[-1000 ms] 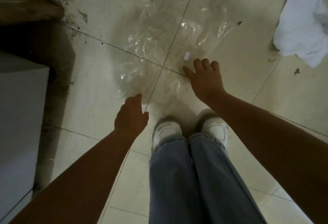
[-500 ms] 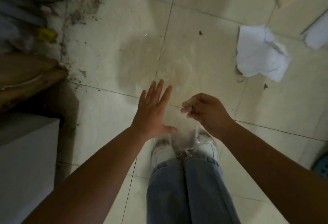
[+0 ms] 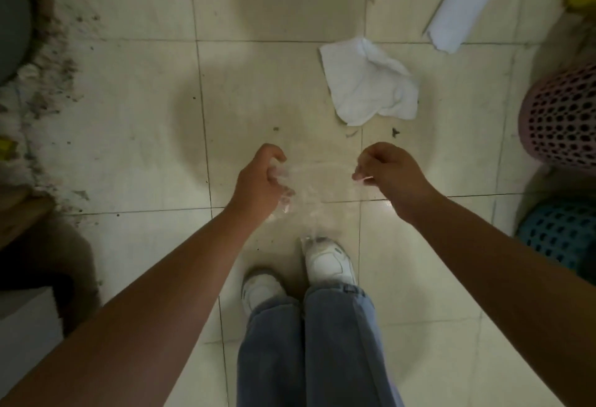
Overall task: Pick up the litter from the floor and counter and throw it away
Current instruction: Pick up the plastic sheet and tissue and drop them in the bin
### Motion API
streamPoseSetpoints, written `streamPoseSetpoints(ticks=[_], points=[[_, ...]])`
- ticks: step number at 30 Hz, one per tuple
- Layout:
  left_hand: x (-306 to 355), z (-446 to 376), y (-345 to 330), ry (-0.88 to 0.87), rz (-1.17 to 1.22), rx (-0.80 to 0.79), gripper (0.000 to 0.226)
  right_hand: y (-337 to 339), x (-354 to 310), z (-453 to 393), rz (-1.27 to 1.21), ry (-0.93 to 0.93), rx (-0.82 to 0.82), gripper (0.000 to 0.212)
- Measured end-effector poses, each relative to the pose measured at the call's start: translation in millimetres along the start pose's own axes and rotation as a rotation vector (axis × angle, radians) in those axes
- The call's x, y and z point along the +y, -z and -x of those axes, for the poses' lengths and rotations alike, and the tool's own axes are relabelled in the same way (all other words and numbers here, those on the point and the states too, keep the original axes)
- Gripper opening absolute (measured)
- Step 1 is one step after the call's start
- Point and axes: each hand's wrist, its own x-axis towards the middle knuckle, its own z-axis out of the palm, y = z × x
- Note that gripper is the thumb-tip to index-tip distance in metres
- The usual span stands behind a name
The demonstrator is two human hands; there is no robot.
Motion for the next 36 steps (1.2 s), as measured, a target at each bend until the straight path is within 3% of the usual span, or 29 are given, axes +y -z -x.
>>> streamPoseSetpoints(ticks=[3,6,8,10,12,16,20,23,26,29,31,33,36], points=[[25,1,-6,0.098,0.432,-0.022,0.046,-6,11,-5,0.447,0.269,0.158,0.017],[31,-4,-5,0.102,0.621,-0.020,0.029,-14,29,-14,0.621,0.381,0.075,0.023],[30,-9,-3,0.089,0.366,-0.084,0.022,-9,33,-21,0.682,0.341,0.019,0.031],[27,-18,0,0.107,-0.091,-0.121,0.048,1,33,-34,0.761,0.257,0.029,0.041],[24,-26,3,0.002,-0.490,-0.116,0.056,11,31,-54,0.882,0.223,0.104,0.041],[19,-44,5,-0.180,-0.814,0.050,0.033,7,21,-104,0.969,0.223,0.240,0.052],[10,-63,1,-0.218,-0.915,0.208,0.024,-9,24,-140,0.941,0.162,0.288,0.050],[10,-68,-2,-0.156,-0.935,0.216,0.015,-11,32,-150,0.846,0.220,0.324,0.031],[17,-58,-3,-0.090,-0.932,0.247,0.012,-6,37,-153,0.727,0.204,0.270,0.027],[24,-43,-6,-0.033,-0.883,0.286,0.029,2,40,-142,0.728,0.202,0.264,0.025],[32,-33,-5,-0.033,-0.851,0.321,0.017,8,37,-125,0.694,0.210,0.343,0.024],[45,-18,-8,-0.012,-0.854,0.345,0.032,19,35,-97,0.664,0.226,0.409,0.024],[73,9,-20,-0.044,-0.930,0.258,0.031,48,37,-42,0.578,0.237,0.467,0.023]])
